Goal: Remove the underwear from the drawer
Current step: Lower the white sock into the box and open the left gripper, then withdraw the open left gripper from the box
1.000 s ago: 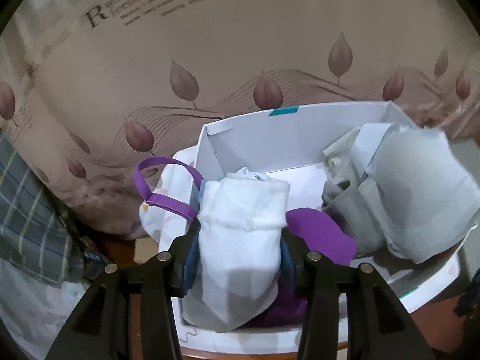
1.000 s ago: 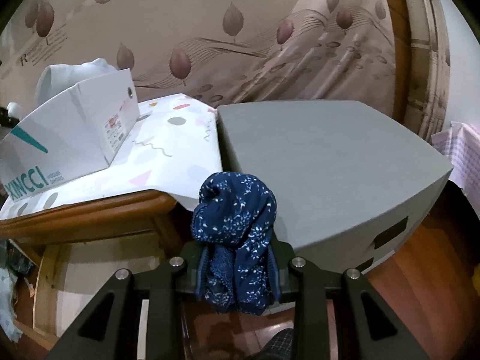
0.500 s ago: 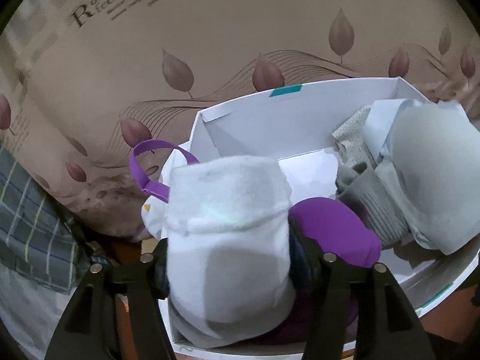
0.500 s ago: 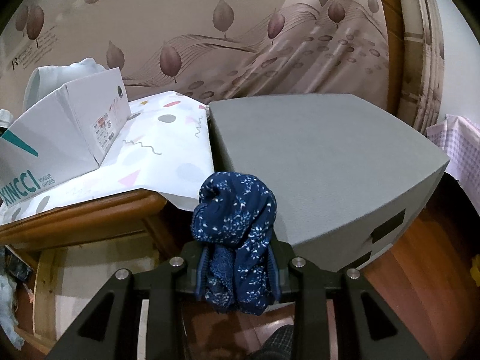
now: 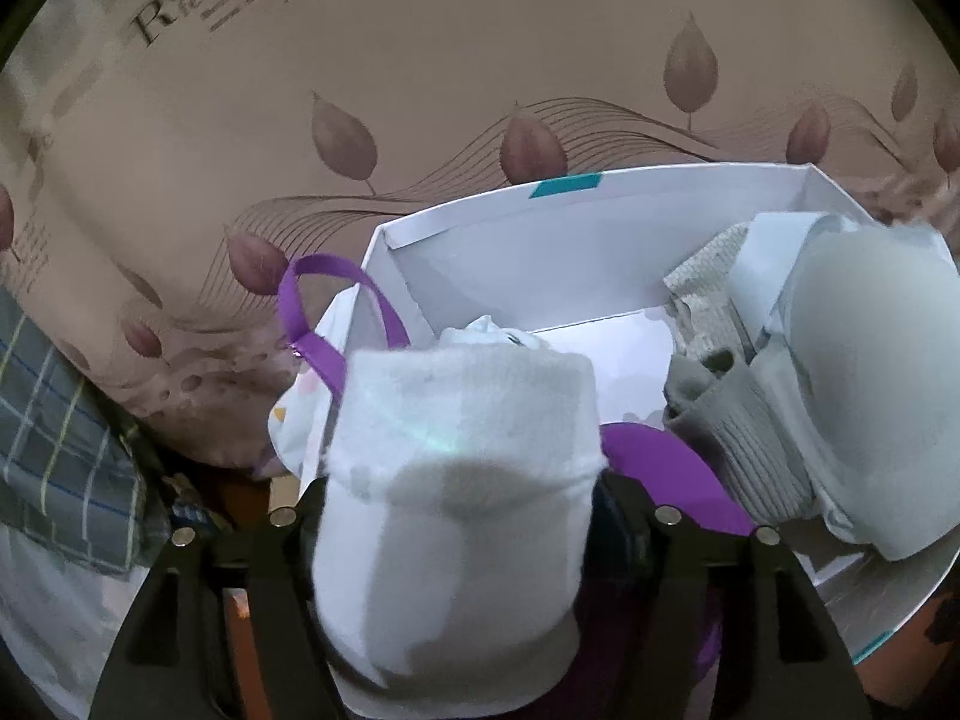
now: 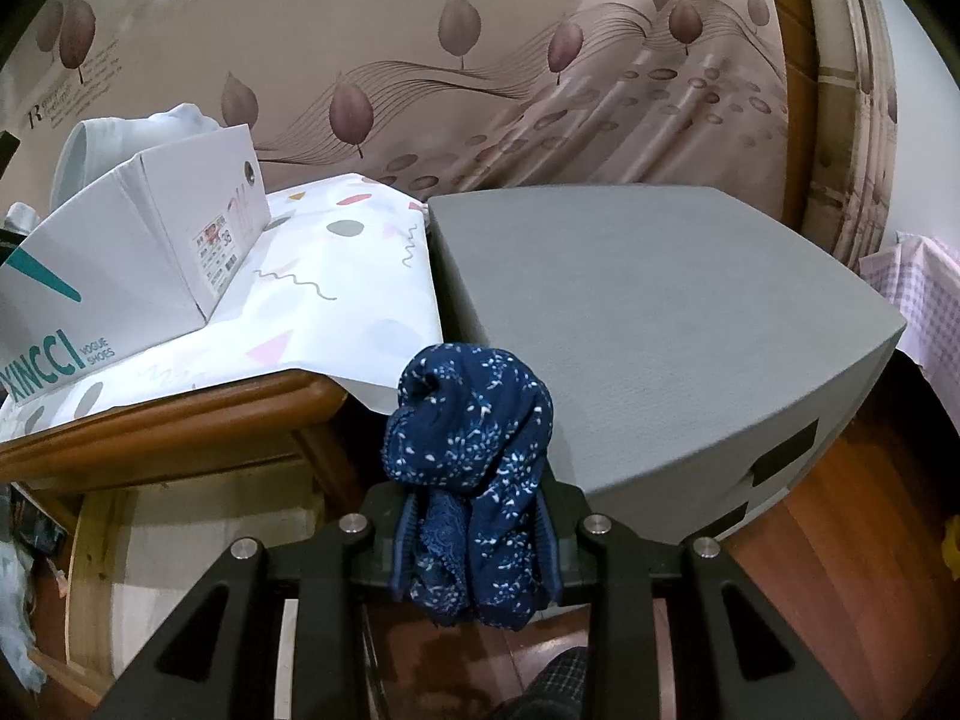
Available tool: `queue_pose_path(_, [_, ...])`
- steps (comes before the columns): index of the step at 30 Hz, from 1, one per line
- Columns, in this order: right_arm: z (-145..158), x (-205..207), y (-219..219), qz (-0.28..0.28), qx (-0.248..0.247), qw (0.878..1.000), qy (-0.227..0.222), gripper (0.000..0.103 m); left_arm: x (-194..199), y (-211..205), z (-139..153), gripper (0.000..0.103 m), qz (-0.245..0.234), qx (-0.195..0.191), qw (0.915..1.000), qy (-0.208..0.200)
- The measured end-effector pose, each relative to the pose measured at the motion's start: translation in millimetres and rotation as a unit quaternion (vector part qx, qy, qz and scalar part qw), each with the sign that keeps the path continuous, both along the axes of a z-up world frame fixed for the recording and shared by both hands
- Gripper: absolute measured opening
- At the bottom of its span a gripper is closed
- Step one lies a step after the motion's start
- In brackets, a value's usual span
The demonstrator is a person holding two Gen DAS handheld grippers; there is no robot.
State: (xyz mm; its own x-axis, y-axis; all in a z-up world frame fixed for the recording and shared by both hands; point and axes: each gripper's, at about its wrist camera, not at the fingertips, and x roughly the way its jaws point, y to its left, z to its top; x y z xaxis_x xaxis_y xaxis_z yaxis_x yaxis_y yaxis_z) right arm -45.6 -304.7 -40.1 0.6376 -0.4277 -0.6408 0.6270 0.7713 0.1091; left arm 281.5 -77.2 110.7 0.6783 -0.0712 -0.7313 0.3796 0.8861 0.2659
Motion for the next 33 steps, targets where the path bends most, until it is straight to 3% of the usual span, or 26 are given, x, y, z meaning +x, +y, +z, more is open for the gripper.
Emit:
queue_pose_path(7, [-1,0,2,0.005,0.004,1.000,0.001,0.032,-5,6,11,0.082,0.001,-0.026,0.9997,0.002])
queue_pose_path(10, [-1,0,2,0.006,0.004,1.000,0.001,0.032,-12,6,18,0.083,-0.009,-0.039,0.9992,-0.001])
queue_pose_path(18, [-2,4,8,0.017,-0.006,1.000,0.007,0.032,-57,8,61,0.087,-0.039,-0.057,0.9960,-0.056])
queue_pose_path(23, [-3,7,11,0.022,-0.009,1.000,0.014,0.032,-94,29,76,0.091,-0.025,-0.083,0.9923,-0.088])
queue_pose_path(27, [-4,8,14,0.026,-0.017,0.999,0.020,0.032,-126,53,66,0.094,-0.016,-0.076,0.9905,-0.114])
queue_pose_path(33, [-4,11,21,0.036,-0.031,0.999,0.025,0.032,-160,96,21,0.097,0.024,-0.078,0.9911,-0.106])
